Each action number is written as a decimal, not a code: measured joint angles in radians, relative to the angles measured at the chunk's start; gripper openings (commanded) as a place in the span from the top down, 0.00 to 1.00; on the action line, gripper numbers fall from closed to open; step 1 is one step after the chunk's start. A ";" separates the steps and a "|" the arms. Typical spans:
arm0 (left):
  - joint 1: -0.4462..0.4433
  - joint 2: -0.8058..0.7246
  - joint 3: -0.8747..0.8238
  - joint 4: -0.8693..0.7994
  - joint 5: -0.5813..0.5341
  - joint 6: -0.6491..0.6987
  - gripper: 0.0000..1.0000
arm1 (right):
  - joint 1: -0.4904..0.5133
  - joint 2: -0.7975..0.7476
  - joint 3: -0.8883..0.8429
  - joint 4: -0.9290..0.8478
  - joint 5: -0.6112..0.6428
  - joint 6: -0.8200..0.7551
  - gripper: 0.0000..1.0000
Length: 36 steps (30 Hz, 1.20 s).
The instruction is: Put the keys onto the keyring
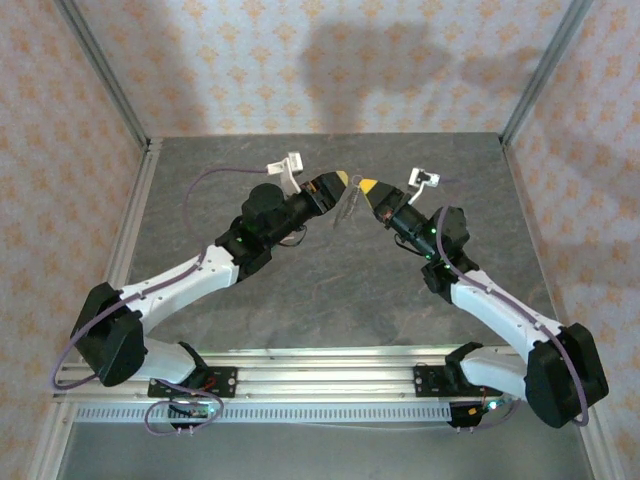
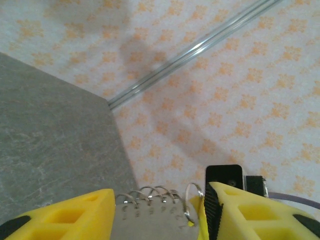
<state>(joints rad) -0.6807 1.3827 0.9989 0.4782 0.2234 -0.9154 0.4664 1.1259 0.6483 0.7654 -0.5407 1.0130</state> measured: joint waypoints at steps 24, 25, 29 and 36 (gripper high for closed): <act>0.000 0.004 -0.027 0.090 0.058 0.000 0.65 | 0.035 0.031 0.024 0.014 0.003 -0.003 1.00; 0.000 0.005 -0.027 0.091 0.058 0.000 0.65 | 0.035 0.031 0.024 0.014 0.003 -0.003 1.00; 0.000 0.010 -0.027 0.097 0.059 0.000 0.68 | 0.035 0.031 0.024 0.014 0.003 -0.003 1.00; 0.000 0.017 -0.027 0.113 0.066 -0.001 0.74 | 0.035 0.031 0.024 0.014 0.003 -0.003 1.00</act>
<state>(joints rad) -0.6807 1.3994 0.9714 0.5911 0.2893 -0.9161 0.5014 1.1568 0.6720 0.7792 -0.5377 1.0100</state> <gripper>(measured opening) 0.267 0.044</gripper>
